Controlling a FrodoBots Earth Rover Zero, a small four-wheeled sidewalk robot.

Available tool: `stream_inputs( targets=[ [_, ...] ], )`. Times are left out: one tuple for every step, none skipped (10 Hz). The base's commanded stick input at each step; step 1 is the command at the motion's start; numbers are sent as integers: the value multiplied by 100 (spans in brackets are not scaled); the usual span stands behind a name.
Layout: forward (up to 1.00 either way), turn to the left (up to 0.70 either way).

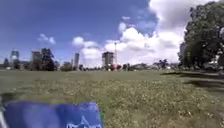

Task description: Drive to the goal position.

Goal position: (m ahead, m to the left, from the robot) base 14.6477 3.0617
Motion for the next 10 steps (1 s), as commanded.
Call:
stream_inputs(
  targets=[
    [70,0],
    [70,0],
    [70,0],
    [70,0],
    [70,0],
    [70,0],
    [70,0],
    [70,0],
    [70,0],
    [70,0]
  ],
)
